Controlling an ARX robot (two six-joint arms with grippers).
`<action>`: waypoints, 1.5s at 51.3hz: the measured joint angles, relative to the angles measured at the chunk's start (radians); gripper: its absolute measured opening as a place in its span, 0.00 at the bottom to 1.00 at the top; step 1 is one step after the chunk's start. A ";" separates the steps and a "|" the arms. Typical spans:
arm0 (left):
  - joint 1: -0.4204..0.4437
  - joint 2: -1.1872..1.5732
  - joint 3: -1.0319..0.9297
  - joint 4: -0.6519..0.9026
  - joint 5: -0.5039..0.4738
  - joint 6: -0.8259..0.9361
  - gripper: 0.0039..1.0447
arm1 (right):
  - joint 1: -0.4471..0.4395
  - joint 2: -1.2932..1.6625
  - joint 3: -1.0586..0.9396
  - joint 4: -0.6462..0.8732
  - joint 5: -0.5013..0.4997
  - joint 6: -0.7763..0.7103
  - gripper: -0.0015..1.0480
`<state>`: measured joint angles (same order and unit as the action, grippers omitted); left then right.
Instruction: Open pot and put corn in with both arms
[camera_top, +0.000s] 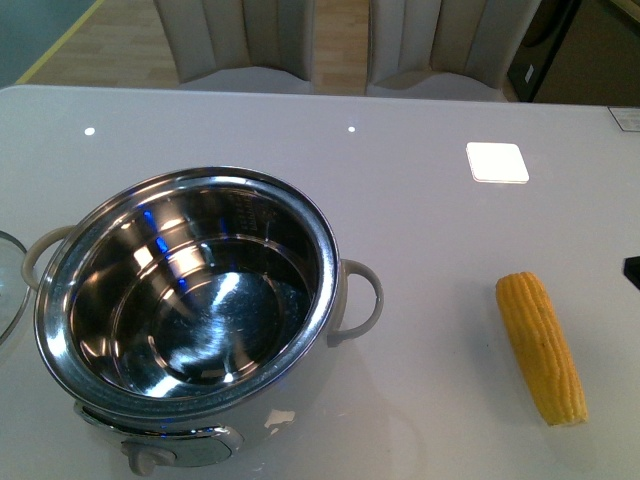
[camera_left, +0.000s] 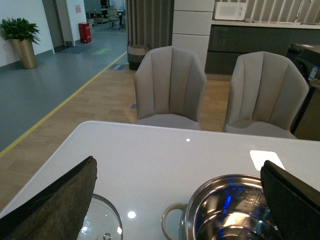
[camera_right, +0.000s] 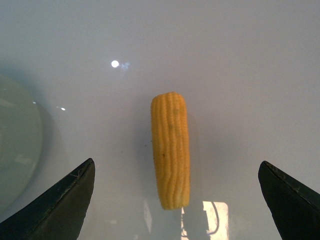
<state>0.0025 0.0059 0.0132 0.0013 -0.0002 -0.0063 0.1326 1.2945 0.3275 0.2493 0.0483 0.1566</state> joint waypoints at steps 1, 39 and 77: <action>0.000 0.000 0.000 0.000 0.000 0.000 0.93 | 0.002 0.046 0.016 0.016 0.003 -0.002 0.91; 0.000 0.000 0.000 0.000 0.000 0.000 0.93 | 0.038 0.797 0.322 0.142 0.024 -0.130 0.91; 0.000 0.000 0.000 0.000 0.000 0.000 0.93 | 0.021 0.877 0.361 0.105 0.022 -0.180 0.36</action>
<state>0.0025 0.0059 0.0132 0.0013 -0.0002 -0.0063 0.1532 2.1719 0.6888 0.3538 0.0700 -0.0235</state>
